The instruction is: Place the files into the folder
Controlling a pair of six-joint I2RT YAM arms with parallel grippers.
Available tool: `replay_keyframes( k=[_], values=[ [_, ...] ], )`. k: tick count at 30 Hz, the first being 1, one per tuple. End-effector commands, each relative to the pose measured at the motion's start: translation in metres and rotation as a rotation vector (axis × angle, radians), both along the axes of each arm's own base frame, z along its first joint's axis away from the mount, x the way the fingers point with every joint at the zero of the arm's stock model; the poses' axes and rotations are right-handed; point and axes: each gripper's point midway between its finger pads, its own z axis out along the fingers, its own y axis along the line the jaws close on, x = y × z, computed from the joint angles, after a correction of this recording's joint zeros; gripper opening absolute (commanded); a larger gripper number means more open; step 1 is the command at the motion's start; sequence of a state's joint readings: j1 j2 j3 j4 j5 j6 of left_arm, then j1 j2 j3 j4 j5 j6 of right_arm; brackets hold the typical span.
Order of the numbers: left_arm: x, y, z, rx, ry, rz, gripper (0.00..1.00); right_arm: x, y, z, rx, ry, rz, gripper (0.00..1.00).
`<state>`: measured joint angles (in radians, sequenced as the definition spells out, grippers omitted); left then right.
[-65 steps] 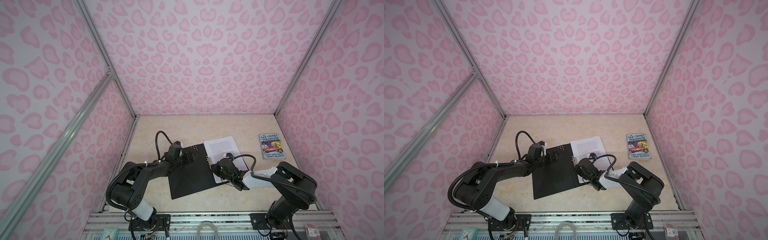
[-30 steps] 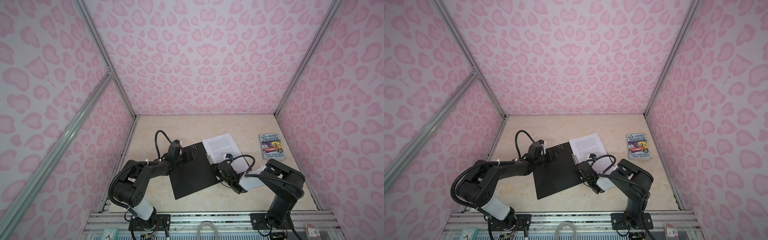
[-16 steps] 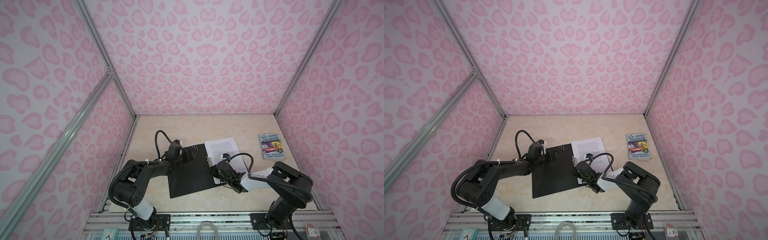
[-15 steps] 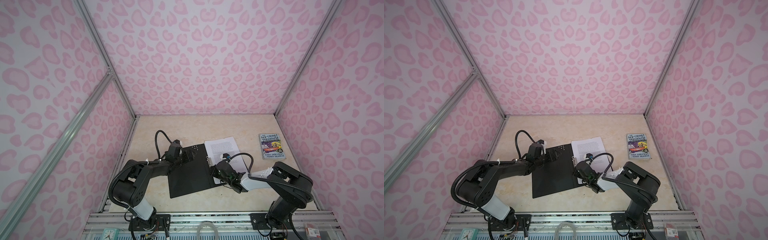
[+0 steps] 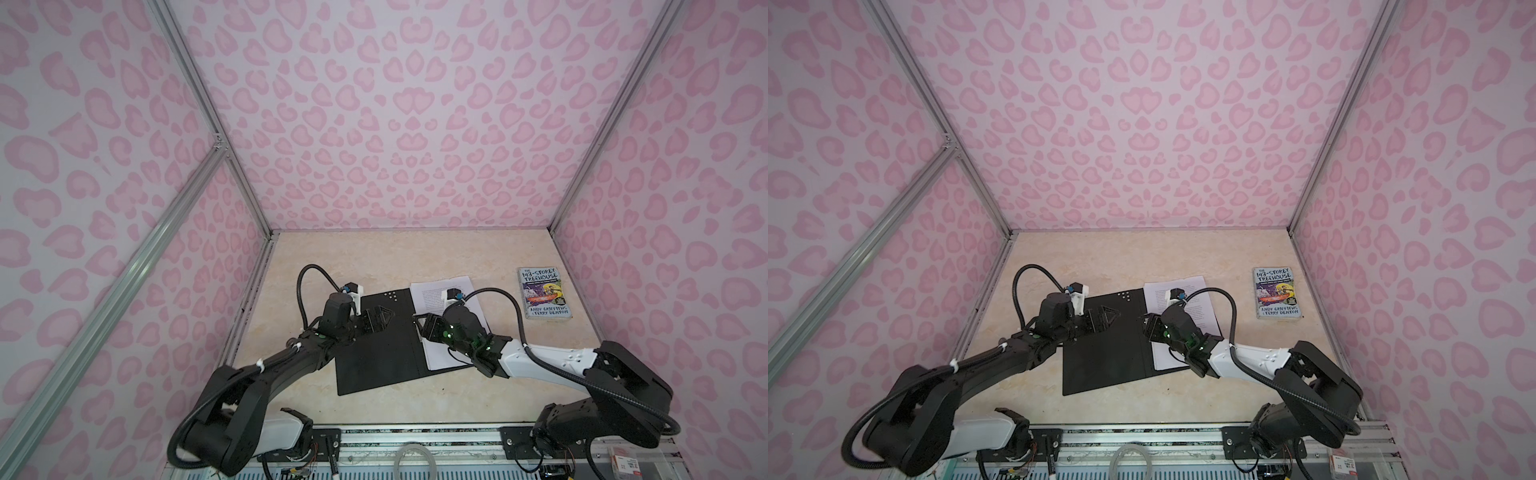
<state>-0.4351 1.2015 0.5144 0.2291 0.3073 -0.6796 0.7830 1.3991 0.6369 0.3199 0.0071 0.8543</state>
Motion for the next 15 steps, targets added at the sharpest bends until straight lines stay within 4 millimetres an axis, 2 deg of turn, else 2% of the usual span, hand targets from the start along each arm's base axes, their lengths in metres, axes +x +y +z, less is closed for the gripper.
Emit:
replay_keyframes(
  k=[1,4,8,10,12,15],
  values=[
    [-0.012,0.038,0.002,0.068,-0.003,0.170,0.97,0.002,-0.040,-0.009,-0.175,0.014,0.020,0.68],
    [-0.032,0.071,-0.004,0.097,0.057,0.321,0.97,0.007,-0.089,-0.004,-0.211,0.016,-0.038,0.75],
    [-0.058,0.104,-0.031,0.171,0.170,0.455,0.97,0.001,-0.144,-0.012,-0.240,0.081,-0.106,0.79],
    [-0.067,0.107,-0.046,0.175,0.229,0.460,0.97,-0.003,-0.161,-0.017,-0.238,0.096,-0.137,0.79],
    [-0.072,0.099,-0.060,0.164,0.282,0.414,0.97,-0.007,-0.175,-0.023,-0.231,0.097,-0.173,0.79],
    [-0.080,0.099,-0.081,0.195,0.359,0.401,0.97,-0.011,-0.187,-0.033,-0.192,0.116,-0.211,0.79]
  ],
)
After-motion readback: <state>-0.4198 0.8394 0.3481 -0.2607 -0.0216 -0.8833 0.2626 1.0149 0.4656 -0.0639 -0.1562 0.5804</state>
